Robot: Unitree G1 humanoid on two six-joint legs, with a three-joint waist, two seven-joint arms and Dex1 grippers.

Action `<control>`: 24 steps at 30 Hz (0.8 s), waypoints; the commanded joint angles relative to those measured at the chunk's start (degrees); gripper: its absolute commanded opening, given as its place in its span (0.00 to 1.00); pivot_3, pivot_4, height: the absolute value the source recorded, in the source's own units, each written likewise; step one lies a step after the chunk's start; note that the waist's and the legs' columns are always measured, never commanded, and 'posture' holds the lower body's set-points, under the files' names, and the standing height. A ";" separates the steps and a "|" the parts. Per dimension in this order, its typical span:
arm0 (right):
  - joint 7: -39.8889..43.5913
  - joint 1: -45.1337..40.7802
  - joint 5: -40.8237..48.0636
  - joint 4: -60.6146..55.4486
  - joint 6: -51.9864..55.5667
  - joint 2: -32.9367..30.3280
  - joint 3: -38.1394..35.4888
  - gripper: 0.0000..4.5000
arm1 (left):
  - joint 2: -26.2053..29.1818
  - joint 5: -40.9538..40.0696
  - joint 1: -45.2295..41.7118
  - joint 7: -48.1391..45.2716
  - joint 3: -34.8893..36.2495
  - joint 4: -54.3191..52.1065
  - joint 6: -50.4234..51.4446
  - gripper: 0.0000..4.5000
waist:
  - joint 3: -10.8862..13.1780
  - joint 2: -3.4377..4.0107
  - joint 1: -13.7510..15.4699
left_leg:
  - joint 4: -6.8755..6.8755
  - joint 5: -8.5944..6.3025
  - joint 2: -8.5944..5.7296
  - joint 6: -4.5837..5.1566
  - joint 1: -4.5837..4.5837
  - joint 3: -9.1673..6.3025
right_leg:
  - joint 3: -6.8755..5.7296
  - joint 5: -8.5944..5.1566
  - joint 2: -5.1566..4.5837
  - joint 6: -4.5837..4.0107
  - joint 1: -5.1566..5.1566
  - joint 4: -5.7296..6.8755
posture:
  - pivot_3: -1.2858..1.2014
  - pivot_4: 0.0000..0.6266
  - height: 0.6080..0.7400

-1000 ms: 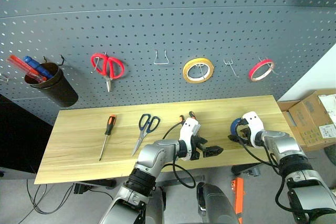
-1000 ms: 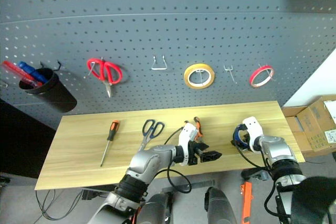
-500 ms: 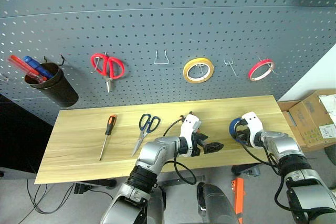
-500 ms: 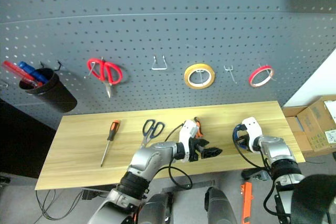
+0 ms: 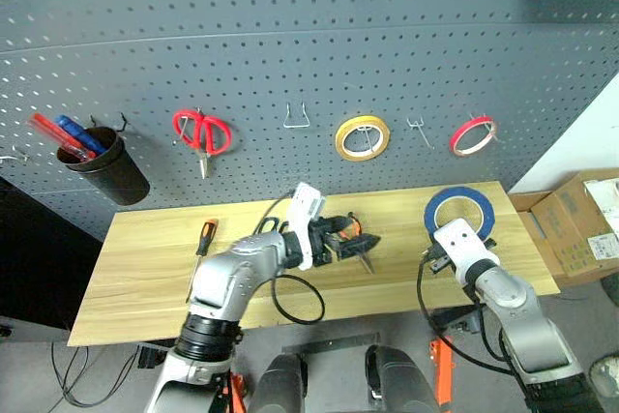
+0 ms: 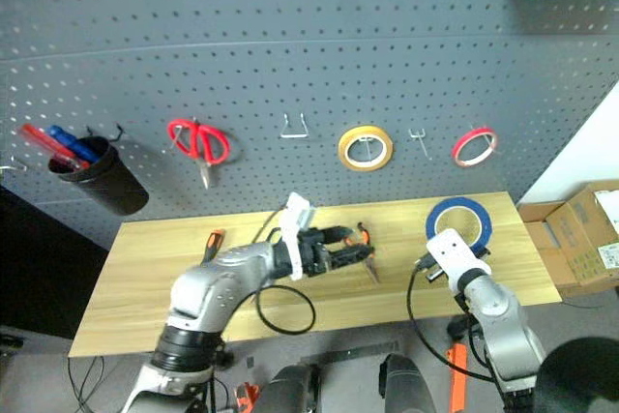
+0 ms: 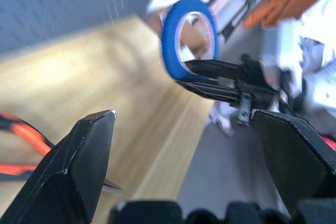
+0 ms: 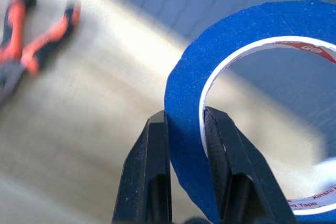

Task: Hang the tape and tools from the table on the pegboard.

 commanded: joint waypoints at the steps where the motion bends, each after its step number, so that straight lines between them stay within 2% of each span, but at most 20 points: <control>1: -4.17 -0.85 -7.06 -0.36 -9.61 -2.09 3.14 0.12 | 0.30 -4.81 -1.39 -1.52 1.92 -3.18 1.51 1.00 | -1.09 -0.22 0.01 | 0.02 0.00 -0.01 0.00 0.00 0.02 | 0.01 0.02 0.00 0.03 0.01 -0.01 | 0.52 0.02 1.00; 6: -6.96 -4.59 -10.93 5.86 -18.93 -3.78 4.79 0.12 | 0.94 -4.71 -3.84 -1.18 2.30 -0.24 -0.35 1.00 | -2.60 -0.38 -0.01 | 0.43 -0.02 -0.01 0.04 0.24 -0.01 | -0.01 -0.02 0.04 -0.18 0.45 -0.02 | 0.53 0.00 1.00; 12: -6.36 -11.77 -9.08 15.12 -25.35 -3.51 3.44 0.12 | 0.23 -3.59 -6.32 -0.40 2.16 3.17 -3.41 1.00 | -3.22 -0.63 -0.11 | 0.60 0.06 0.04 0.16 0.62 0.03 | 0.02 -0.01 0.06 -0.23 0.88 -0.03 | 0.53 0.00 1.00; 16: -3.80 -16.05 -4.84 22.63 -31.98 -4.04 2.67 0.12 | -0.15 -2.88 -7.26 0.06 1.81 4.14 -5.12 1.00 | -3.46 -0.62 -0.05 | 0.54 0.07 -0.01 0.18 0.64 0.03 | 0.12 0.12 0.08 -0.36 0.89 0.01 | 0.54 0.00 1.00; 24: 4.61 -22.13 3.34 32.00 -37.27 -2.47 2.86 0.12 | -2.18 -1.43 -9.06 0.48 0.40 6.72 -7.93 1.00 | -3.52 -0.58 0.01 | 0.47 0.06 -0.01 0.18 0.69 0.07 | 0.23 0.16 0.11 -0.37 0.88 0.00 | 0.54 0.00 1.00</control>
